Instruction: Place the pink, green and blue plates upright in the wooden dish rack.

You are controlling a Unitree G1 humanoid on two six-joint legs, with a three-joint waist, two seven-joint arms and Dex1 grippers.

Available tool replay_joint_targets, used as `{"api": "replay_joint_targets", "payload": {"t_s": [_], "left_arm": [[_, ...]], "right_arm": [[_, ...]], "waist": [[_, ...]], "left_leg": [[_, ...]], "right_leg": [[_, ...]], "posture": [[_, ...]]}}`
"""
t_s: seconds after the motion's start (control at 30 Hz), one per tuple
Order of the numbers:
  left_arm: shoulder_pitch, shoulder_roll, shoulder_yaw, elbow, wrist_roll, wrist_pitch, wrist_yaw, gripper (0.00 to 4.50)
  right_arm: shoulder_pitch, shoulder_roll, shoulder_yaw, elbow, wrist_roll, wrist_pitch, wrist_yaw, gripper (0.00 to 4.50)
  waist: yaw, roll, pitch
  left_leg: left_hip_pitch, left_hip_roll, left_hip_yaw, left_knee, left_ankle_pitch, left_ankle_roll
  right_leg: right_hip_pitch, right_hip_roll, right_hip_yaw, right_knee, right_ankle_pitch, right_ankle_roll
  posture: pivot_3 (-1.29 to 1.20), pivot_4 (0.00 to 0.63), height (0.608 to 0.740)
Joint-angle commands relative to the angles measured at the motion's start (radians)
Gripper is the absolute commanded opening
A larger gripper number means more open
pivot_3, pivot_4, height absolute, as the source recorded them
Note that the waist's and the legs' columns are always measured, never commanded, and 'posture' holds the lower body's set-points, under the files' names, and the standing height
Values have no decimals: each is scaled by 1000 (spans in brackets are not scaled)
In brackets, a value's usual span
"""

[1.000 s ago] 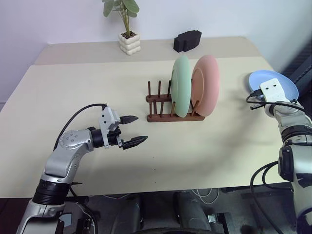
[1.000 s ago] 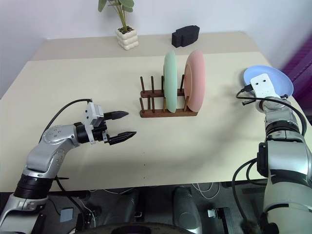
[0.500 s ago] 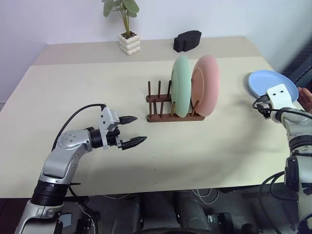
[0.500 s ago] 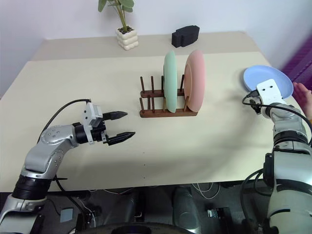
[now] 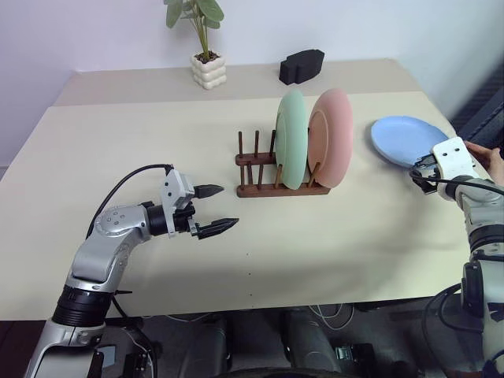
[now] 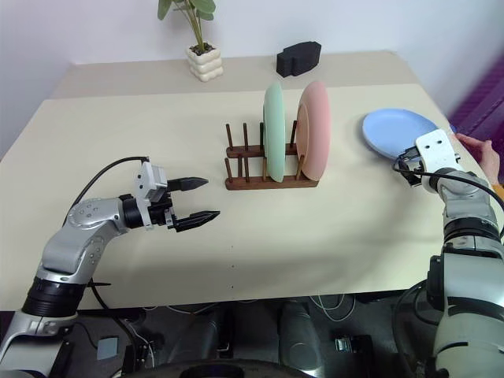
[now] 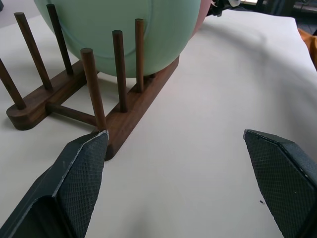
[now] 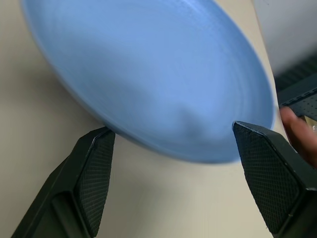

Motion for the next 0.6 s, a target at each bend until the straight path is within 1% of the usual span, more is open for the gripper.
{"api": "replay_joint_targets", "payload": {"t_s": [0.03,0.13,0.27,0.6], "left_arm": [[-3,-1,9,-18,-10,-10,1,4500],[3,-1,11,-21,-11,-9,3,4500],[1,0,9,-18,-10,-10,4,4500],[-15,-2,6,-2,-5,-17,0,4500]], "right_arm": [[-8,-41,-8,-50,7,-25,12,3822],[-6,-52,9,-57,-7,-39,42,3822],[-8,-69,67,-56,-53,-93,104,3822],[-103,-32,144,41,-100,-86,234,3822]], "waist": [[0,0,0],[0,0,0],[0,0,0],[0,0,0]], "left_leg": [[0,0,0,0,0,0],[0,0,0,0,0,0],[0,0,0,0,0,0],[1,0,0,0,0,0]], "right_leg": [[0,0,0,0,0,0],[0,0,0,0,0,0],[0,0,0,0,0,0],[0,0,0,1,0,0]], "posture": [[0,150,740],[0,150,740],[0,150,740],[0,150,740]]}}
